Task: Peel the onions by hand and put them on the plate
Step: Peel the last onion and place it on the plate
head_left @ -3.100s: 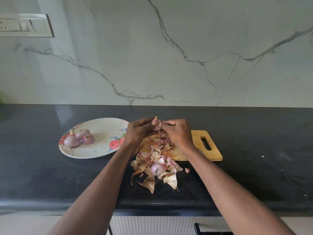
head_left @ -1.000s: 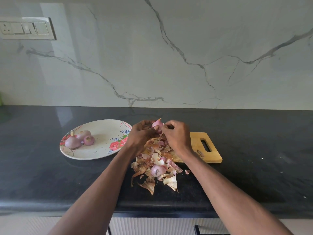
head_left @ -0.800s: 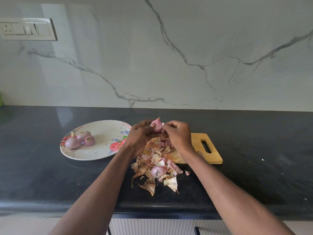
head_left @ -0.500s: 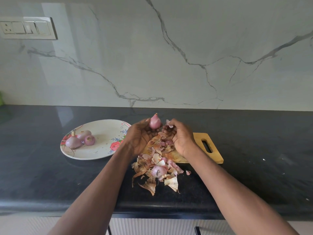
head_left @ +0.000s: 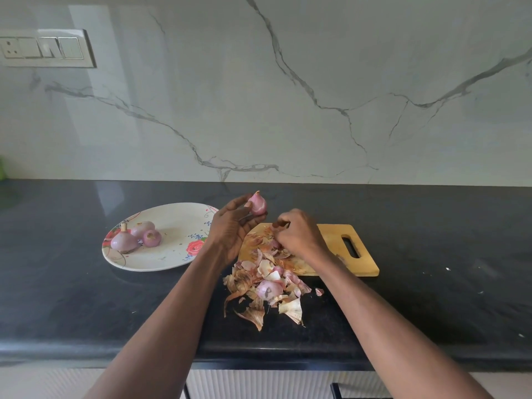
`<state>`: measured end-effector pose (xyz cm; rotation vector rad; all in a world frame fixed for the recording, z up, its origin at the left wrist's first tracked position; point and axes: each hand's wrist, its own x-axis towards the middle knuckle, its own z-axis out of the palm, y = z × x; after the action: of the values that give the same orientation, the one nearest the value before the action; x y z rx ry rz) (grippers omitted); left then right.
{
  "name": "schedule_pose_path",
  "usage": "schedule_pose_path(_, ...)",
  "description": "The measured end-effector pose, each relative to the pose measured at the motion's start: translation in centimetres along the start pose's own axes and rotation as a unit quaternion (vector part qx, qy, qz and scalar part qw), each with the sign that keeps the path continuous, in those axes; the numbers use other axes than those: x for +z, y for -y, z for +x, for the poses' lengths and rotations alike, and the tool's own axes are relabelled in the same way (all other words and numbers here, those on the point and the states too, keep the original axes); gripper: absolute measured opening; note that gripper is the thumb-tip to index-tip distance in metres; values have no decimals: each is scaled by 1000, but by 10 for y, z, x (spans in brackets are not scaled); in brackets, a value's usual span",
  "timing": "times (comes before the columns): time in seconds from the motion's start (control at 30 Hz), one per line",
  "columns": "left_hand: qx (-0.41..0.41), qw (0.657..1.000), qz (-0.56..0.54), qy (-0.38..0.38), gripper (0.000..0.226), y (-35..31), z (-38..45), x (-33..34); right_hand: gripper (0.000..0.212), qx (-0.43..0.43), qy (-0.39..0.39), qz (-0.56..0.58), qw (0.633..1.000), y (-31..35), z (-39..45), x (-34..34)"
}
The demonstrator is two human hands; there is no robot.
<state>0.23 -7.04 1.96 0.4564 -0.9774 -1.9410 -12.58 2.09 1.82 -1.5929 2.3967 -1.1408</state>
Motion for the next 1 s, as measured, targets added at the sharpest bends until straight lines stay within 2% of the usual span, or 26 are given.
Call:
schedule_pose_path(0.07,-6,1000,-1,3,33,0,0,0,9,-16,-28,47,998,0,1,-3)
schedule_pose_path(0.17,-12,1000,14,18,27,0,-2,1,17,3,-95,187,978,0,1,-8)
schedule_pose_path(0.23,-13,999,36,35,23,1,-4,2,24,8,-93,219,971,1,0,-9)
schedule_pose_path(0.37,-18,996,69,45,21,2,-4,2,16,11,-78,251,965,3,0,-9)
schedule_pose_path(0.53,-4,990,119,69,35,6,-6,3,21,36,-74,242,967,4,-1,-6)
schedule_pose_path(0.67,11,985,155,77,43,9,-5,2,21,33,-115,225,967,8,-8,-2)
schedule_pose_path(0.87,27,980,178,80,32,10,-4,1,17,37,-144,221,964,13,-11,2)
schedule_pose_path(1.0,26,981,176,78,34,11,-4,1,20,26,-152,221,963,10,-12,4)
